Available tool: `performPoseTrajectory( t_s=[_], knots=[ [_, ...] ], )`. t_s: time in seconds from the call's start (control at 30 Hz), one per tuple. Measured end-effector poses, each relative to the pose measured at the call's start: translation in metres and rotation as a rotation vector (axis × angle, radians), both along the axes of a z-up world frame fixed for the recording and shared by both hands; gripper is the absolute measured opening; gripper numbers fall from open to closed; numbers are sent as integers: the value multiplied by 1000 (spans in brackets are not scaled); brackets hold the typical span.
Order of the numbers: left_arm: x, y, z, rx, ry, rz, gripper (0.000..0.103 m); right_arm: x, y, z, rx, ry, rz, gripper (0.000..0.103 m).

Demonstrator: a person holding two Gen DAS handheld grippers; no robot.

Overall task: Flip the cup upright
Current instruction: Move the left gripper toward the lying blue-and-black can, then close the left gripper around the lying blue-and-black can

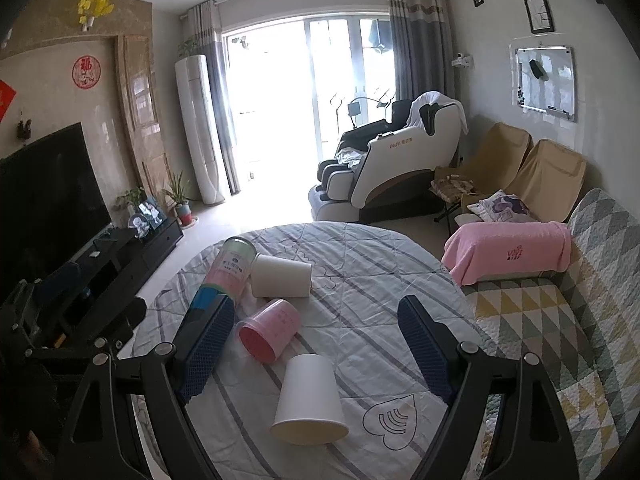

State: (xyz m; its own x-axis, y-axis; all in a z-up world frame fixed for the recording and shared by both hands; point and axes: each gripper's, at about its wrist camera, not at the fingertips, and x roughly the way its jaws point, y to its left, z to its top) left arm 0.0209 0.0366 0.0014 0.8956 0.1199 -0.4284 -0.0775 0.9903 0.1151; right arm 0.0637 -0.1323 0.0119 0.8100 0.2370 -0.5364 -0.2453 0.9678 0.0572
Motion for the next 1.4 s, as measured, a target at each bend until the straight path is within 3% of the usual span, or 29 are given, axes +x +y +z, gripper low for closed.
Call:
performPoseTrajectory(
  t_s=[0.4,0.77,1.4],
  knots=[
    [16,41,-18,-26,82,40,103,18,24,-11,-25,72,29,84],
    [39,34,-45,-1,186,-2,103,36,41,-27,-41,124,60,84],
    [89,35,-106,-29,389,-8,103,82,50,-62,-42,241,60,84]
  ],
)
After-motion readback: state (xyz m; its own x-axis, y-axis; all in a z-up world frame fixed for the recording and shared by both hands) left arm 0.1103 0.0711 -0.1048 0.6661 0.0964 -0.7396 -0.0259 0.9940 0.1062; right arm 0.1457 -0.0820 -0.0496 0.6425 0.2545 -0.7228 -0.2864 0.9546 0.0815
